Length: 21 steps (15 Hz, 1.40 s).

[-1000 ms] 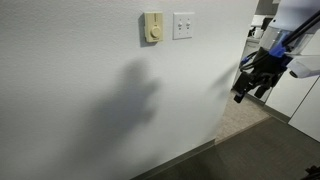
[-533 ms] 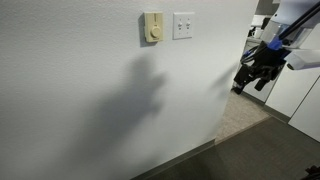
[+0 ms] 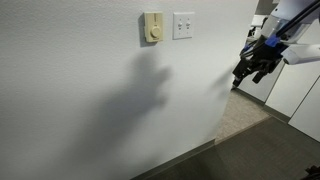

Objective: Turn off the light switch on the right

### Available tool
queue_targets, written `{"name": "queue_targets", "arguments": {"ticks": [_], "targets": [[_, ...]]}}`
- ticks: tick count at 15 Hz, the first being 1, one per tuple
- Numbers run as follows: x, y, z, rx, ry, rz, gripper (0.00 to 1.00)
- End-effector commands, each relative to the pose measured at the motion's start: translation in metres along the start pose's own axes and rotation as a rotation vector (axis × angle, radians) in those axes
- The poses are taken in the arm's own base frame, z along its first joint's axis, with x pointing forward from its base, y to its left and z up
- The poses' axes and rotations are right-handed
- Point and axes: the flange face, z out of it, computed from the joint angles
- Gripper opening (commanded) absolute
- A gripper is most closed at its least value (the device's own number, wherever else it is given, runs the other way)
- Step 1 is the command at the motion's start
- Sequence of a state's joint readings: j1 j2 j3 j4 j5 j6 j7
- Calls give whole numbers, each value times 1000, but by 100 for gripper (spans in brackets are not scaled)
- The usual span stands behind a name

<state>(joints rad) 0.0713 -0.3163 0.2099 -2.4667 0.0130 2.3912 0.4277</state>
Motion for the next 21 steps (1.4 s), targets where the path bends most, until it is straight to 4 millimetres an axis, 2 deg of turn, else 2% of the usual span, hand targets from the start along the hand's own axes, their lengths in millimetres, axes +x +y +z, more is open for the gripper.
{"name": "queue_targets", "arguments": {"ticks": [1, 2, 3, 8, 11, 16, 19, 20, 21], "targets": [[17, 1, 8, -8, 7, -7, 100], [19, 1, 9, -4, 2, -5, 100], [6, -1, 1, -4, 2, -6, 100], [7, -4, 4, 16, 13, -39, 100], [21, -6, 1, 16, 55, -207, 100], [51, -10, -15, 2, 77, -496, 100], [68, -14, -22, -15, 130, -581, 100], [70, -14, -26, -38, 155, -562, 100], [58, -13, -27, -16, 127, -542, 100]]}}
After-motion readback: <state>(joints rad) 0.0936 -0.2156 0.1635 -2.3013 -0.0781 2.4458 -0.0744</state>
